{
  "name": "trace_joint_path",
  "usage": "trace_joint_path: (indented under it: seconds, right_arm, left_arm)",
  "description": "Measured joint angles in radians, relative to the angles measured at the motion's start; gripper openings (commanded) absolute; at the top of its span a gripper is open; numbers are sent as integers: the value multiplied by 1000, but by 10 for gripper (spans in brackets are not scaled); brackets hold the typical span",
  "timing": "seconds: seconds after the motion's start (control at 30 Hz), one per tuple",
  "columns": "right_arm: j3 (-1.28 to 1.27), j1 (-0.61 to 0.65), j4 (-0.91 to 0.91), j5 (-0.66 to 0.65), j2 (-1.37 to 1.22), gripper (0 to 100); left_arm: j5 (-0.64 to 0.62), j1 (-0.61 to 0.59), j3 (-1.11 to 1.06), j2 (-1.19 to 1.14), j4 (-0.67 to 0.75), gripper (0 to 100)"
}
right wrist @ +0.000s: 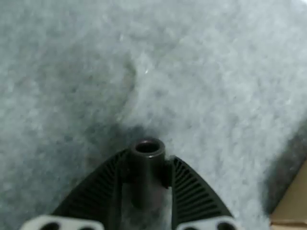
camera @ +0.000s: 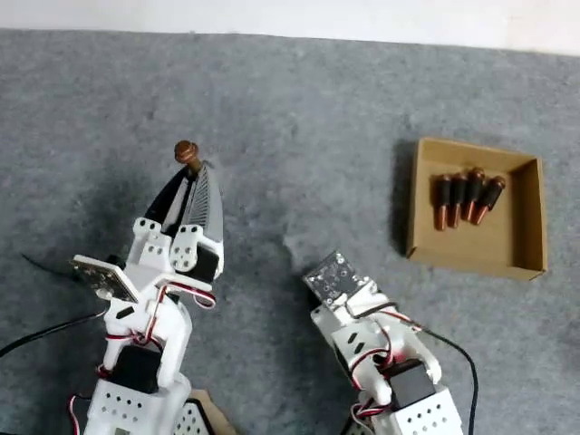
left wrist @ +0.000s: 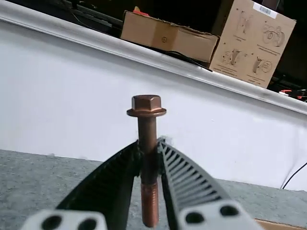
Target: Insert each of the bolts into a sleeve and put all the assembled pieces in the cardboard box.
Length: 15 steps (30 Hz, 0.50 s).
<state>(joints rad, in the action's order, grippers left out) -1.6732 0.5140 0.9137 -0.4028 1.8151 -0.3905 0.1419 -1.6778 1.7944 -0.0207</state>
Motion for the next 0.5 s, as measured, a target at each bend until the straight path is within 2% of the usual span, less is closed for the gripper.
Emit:
trace_joint_path:
  seconds: [0.13, 0.23, 0.5]
  right_arm:
    - [0, -2, 6, 0, 0, 5]
    - [0, -2, -15, 0, 0, 5]
    - [0, 49, -299, 0, 0, 5]
  left_arm:
    - [-17, 0, 0, 0, -61, 4]
    - [-86, 0, 0, 2, -75, 4]
    - [-273, 0, 0, 2, -78, 4]
